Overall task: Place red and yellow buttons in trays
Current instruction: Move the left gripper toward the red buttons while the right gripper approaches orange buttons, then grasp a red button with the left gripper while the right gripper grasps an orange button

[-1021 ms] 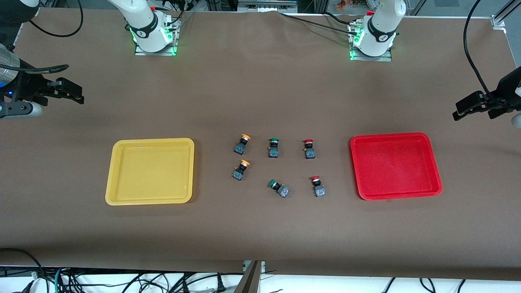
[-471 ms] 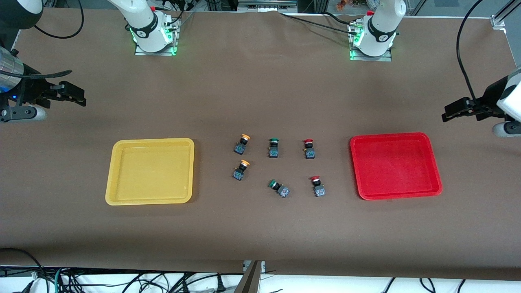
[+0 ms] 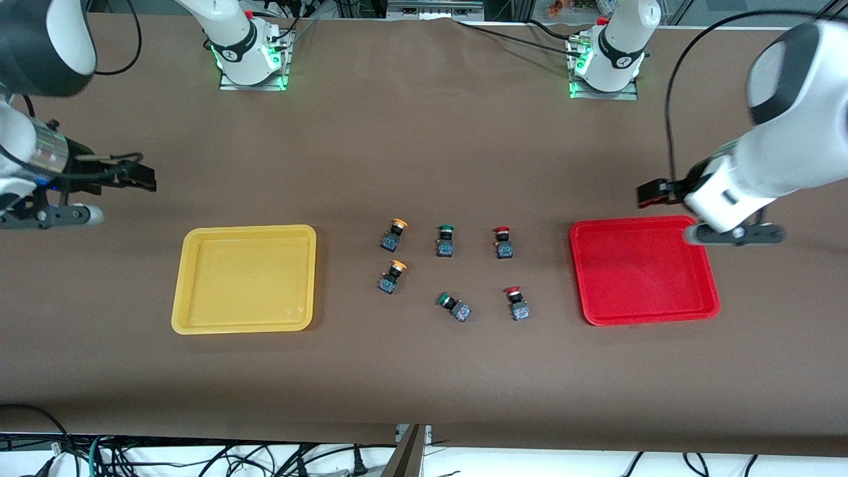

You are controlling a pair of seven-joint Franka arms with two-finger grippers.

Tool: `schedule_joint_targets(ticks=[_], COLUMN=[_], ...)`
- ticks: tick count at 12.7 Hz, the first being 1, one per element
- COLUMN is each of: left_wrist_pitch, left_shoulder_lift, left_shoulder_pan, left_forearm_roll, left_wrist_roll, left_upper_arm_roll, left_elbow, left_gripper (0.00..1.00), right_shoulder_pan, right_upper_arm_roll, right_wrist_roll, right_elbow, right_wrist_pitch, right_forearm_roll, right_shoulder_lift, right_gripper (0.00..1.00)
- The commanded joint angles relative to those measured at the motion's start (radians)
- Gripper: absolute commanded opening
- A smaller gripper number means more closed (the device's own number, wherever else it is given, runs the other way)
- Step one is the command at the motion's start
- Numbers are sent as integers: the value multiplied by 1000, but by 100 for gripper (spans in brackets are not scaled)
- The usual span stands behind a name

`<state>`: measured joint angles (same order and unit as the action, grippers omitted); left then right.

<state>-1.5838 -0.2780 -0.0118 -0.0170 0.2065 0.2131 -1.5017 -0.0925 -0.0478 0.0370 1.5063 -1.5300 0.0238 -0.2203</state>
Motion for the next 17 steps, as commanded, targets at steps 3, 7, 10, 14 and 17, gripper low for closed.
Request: schedule_joint_targets(ticks=[3,7,10,14,17], left_wrist_pitch=[-259,-675,-746,-754,-756], left_shoulder_lift=[-313,-499,-546,-599,-609], left_shoulder_pan=[151,190,204,223,248], left_forearm_roll=[-14,-15,-20,-3,31], left_wrist_roll=[132,192,212,211,232], left_upper_arm_roll=[-9,-14,-18,-23,-43], left_elbow=[107,112,107,103,106], left_gripper=[100,100,100,94,89], right_shoulder_pan=[-57,-194,-330,-452,-502], right_upper_arm_roll=[16,16,16,11,3], right_wrist_roll=[-222,-490,-725,-971,-1055], right_elbow=[-12,-17,-98,-253,-290], right_wrist_pitch=[-178,-431,-602,-728,-795], right_forearm_roll=[-28,-35,-36,-28,-24], right_shoulder_lift=[-141,-301,-443,-634,-708], right_gripper=[100,100,100,100,100])
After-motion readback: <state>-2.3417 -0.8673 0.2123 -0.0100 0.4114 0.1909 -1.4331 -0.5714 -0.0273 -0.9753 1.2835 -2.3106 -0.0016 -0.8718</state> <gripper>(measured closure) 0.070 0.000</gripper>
